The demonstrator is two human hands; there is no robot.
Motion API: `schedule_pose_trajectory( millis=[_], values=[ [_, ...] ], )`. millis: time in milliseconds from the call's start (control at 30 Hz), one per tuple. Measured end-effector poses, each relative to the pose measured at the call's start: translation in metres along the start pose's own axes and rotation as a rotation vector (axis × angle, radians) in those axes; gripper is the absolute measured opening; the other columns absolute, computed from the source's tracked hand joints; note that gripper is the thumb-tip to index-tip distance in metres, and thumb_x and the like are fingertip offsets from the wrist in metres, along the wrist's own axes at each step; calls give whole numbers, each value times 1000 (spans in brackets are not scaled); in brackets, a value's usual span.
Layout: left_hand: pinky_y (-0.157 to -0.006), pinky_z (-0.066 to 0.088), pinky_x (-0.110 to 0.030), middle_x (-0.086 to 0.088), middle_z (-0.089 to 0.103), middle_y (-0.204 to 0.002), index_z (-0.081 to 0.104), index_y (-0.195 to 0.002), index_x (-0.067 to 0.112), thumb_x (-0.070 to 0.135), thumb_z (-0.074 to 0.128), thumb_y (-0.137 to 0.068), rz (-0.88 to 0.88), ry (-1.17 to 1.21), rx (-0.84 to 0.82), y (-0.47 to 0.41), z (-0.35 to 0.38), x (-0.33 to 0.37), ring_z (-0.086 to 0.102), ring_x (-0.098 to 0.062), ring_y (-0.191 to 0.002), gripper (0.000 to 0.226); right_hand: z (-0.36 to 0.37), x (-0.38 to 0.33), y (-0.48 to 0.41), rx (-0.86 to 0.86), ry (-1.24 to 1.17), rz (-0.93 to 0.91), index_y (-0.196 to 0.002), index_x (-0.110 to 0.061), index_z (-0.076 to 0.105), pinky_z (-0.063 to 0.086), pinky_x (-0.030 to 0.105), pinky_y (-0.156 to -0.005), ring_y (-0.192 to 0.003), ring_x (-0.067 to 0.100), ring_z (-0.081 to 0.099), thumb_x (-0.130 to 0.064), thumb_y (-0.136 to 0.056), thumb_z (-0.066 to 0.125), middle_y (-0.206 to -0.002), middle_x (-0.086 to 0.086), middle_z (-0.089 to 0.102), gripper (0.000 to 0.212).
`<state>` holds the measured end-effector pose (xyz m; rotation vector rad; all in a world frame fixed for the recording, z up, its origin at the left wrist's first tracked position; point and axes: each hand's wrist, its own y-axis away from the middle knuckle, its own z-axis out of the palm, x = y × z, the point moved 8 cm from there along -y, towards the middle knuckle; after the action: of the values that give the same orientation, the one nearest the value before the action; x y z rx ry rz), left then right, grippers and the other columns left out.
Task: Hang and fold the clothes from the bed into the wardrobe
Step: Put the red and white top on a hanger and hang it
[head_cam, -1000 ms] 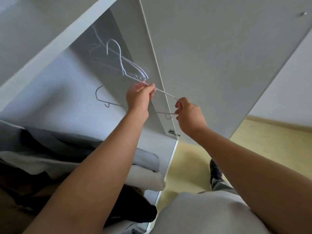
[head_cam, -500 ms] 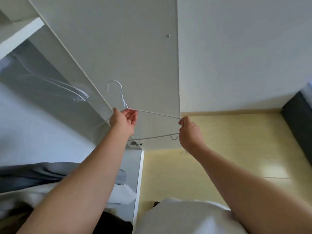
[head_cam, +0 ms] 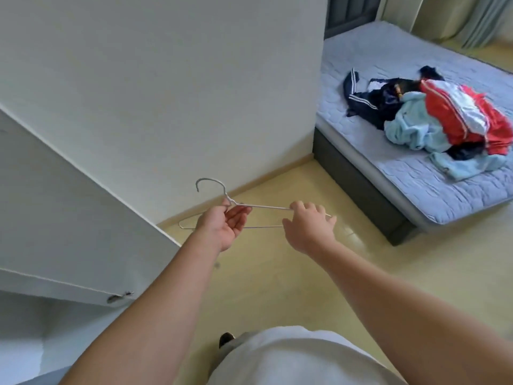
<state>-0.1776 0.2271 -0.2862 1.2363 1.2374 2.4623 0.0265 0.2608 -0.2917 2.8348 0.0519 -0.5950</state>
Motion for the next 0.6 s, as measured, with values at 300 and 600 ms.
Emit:
schedule_pose_trajectory(
  millis=[300, 600],
  values=[
    [-57, 57, -21, -6, 75, -73, 67, -79, 6, 23, 63, -99, -112, -379, -224, -27, 191, -63, 76, -17, -69, 27, -72, 126, -37, 131, -270, 110, -113, -32, 58, 46, 42, -95, -98, 26, 61, -43, -101, 47, -102, -2, 65, 20],
    [-59, 56, -24, -8, 71, -79, 59, -95, 12, 27, 62, -100, -180, -449, -313, -124, 372, -82, 73, -17, -70, 16, -119, 261, -126, 238, -429, 270, -95, -22, 65, 40, 26, -56, -71, 15, 53, -18, -103, 50, -84, -3, 58, 17]
  ],
)
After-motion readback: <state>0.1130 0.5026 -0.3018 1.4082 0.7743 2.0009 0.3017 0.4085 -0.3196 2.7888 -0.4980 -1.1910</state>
